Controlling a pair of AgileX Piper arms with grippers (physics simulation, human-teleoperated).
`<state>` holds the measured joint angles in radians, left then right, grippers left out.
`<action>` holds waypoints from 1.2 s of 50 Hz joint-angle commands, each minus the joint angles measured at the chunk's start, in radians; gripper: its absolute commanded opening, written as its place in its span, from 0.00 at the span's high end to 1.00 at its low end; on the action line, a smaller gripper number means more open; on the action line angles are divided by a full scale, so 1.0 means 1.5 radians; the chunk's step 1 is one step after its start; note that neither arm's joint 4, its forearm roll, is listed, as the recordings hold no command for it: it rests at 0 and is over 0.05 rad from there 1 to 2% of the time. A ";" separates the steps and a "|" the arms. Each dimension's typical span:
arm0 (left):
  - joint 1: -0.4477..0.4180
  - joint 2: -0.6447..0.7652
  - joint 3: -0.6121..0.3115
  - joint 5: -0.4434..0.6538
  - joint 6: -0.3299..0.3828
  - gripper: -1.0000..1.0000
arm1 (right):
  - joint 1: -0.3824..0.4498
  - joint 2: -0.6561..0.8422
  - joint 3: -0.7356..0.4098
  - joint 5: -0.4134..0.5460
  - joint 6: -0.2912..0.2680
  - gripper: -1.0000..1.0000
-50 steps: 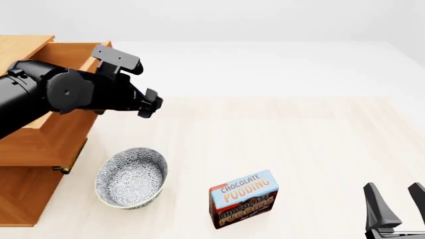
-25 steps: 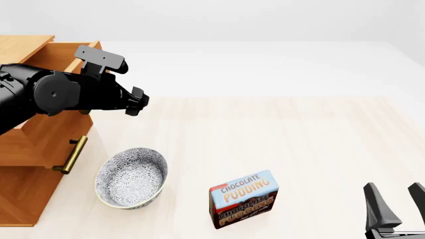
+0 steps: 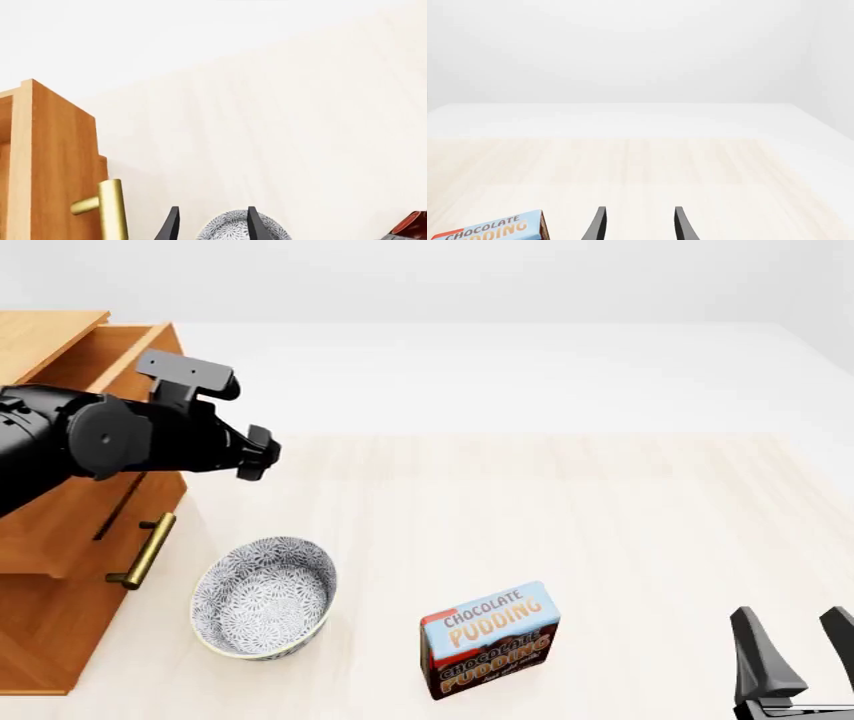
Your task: Put the butter at the back in the top drawer of the cabinet and close it.
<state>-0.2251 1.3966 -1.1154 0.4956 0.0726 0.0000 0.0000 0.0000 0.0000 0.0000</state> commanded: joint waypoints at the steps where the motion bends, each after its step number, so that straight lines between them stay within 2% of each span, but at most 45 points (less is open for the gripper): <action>1: 0.021 0.035 0.022 -0.007 0.001 0.00 | 0.000 0.000 0.000 0.000 0.000 0.00; 60: 0.095 0.050 0.013 -0.029 -0.002 0.00 | 0.000 0.000 0.000 0.000 0.000 0.00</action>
<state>-0.1001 1.4154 -1.1235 0.4621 0.0683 0.0000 0.0000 0.0000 0.0000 0.0000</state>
